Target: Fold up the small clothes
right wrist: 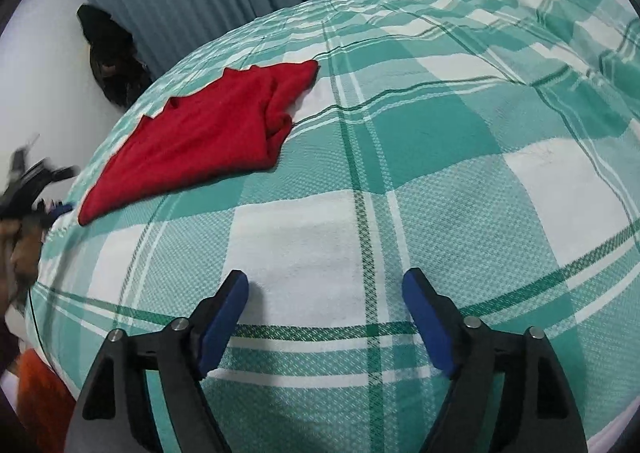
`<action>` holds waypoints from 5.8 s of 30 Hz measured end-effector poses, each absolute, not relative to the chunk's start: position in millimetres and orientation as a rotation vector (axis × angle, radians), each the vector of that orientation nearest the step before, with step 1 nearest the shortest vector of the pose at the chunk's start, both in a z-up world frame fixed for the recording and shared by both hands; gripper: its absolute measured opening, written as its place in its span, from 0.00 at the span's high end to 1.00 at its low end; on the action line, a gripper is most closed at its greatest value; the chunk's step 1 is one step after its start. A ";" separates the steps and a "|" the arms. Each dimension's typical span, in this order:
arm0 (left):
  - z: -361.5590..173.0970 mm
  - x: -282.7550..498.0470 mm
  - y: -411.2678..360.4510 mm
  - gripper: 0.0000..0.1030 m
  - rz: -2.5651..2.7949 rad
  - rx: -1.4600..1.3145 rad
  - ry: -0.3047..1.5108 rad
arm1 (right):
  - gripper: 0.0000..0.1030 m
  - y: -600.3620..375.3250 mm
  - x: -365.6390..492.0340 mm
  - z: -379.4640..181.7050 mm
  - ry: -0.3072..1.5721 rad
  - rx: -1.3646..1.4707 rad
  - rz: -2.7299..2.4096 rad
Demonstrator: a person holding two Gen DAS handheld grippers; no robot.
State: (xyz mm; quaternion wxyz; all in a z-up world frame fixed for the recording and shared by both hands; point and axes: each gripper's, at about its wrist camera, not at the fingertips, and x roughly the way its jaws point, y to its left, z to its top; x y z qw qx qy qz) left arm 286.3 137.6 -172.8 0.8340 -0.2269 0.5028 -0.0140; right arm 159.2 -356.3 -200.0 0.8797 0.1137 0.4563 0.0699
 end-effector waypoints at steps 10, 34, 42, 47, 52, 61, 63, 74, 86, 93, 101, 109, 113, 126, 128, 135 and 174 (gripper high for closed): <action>-125.2 312.9 92.0 0.93 0.039 -0.359 1.041 | 0.14 -354.0 164.1 -201.6 0.939 0.241 0.164; -72.6 293.2 -126.8 0.20 -0.276 0.020 0.871 | 0.16 -384.7 169.9 -192.4 0.968 0.473 0.240; -130.4 276.3 -85.3 0.31 -0.126 0.122 0.909 | 0.44 -351.1 225.4 -127.8 0.847 0.557 0.372; -157.1 262.7 -113.0 0.32 -0.167 0.235 0.935 | 0.64 -307.8 287.9 -112.5 0.811 0.371 0.405; -150.8 253.3 -97.7 0.33 -0.215 0.162 0.976 | 0.99 -321.2 310.4 -211.7 1.136 0.394 0.390; -108.4 266.5 -101.3 0.32 -0.199 0.073 0.822 | 0.93 -339.6 311.3 -141.6 0.973 0.335 0.423; -123.5 278.6 -111.9 0.33 -0.195 0.074 0.854 | 0.93 -333.4 325.8 -113.7 0.896 0.327 0.461; -170.6 265.8 -149.5 0.23 -0.228 0.255 0.906 | 1.00 -339.0 448.7 -219.4 1.167 0.387 0.316; -160.4 246.0 -127.9 0.22 -0.236 0.184 0.976 | 0.93 -304.7 320.4 -199.2 1.138 0.186 0.472; -136.9 233.7 -58.8 0.18 -0.129 -0.009 0.985 | 0.34 -354.7 288.8 -163.6 0.968 0.410 0.414; -172.3 289.4 -47.5 0.19 -0.231 -0.275 1.124 | 0.29 -387.0 397.0 -191.6 1.027 0.737 0.450; -188.0 304.0 -81.4 0.19 -0.390 -0.282 1.155 | 0.52 -377.8 462.8 -245.0 1.125 0.952 0.587; -177.3 303.6 -86.0 0.71 -0.396 -0.260 1.142 | 0.87 -366.4 465.9 -237.5 1.124 0.880 0.558; -78.7 294.8 -53.5 0.65 -0.379 -0.222 0.944 | 0.87 -323.9 459.5 -92.3 0.842 0.610 0.684; -100.8 303.6 -52.5 0.30 -0.343 -0.222 1.024 | 0.73 -320.6 460.5 -96.5 0.862 0.585 0.638; -148.4 245.6 -46.7 0.20 -0.072 0.010 1.065 | 0.09 -345.0 394.5 -125.5 0.988 0.260 0.179; -0.4 8.5 -49.0 0.02 0.187 0.205 0.842 | 0.00 -232.8 25.2 4.4 0.901 -0.069 0.175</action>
